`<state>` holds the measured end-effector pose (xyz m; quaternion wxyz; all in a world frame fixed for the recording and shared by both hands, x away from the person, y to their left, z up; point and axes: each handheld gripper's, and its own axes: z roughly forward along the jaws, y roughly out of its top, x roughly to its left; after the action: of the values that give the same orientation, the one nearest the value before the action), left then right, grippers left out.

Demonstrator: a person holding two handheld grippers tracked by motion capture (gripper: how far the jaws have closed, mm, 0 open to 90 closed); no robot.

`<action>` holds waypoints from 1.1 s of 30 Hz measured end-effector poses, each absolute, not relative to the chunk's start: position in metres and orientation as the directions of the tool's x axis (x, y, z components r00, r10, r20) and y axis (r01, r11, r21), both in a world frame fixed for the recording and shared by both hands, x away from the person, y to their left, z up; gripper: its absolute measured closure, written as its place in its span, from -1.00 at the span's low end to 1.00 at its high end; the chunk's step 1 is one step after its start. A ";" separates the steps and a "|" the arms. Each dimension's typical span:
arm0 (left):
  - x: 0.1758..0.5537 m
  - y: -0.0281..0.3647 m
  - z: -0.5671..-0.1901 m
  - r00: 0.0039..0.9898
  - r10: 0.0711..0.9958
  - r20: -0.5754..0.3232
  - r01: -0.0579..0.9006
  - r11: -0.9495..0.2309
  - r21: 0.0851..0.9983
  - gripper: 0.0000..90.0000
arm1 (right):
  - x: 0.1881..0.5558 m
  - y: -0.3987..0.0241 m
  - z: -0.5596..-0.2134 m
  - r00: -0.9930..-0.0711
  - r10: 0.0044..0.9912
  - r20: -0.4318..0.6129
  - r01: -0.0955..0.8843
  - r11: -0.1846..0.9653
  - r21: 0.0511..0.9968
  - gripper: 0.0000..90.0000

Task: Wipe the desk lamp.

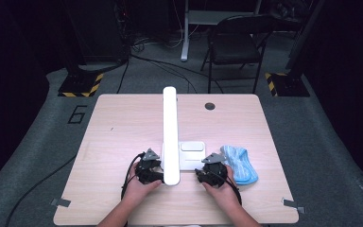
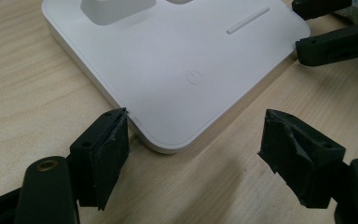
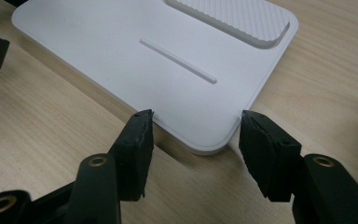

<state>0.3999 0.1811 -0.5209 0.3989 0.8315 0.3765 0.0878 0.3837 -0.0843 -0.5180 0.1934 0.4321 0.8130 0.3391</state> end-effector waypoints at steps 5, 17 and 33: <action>0.400 0.181 -0.522 0.693 0.699 -0.176 0.568 -0.379 0.731 -0.48 | 0.386 -0.085 -0.518 -0.540 0.841 -0.029 0.569 0.390 0.724 0.02; 0.403 0.182 -0.521 0.686 0.700 -0.197 0.577 -0.359 0.734 -0.47 | 0.384 -0.088 -0.519 -0.560 0.829 0.001 0.575 0.387 0.721 -0.02; 0.401 0.189 -0.512 0.674 0.709 -0.209 0.579 -0.331 0.745 -0.47 | 0.364 -0.119 -0.490 -0.604 0.793 0.074 0.532 0.332 0.779 -0.10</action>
<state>0.4010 0.1886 -0.5117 0.4212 0.8120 0.3966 0.0772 0.3642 -0.1191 -0.4902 0.1620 0.4142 0.8000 0.4028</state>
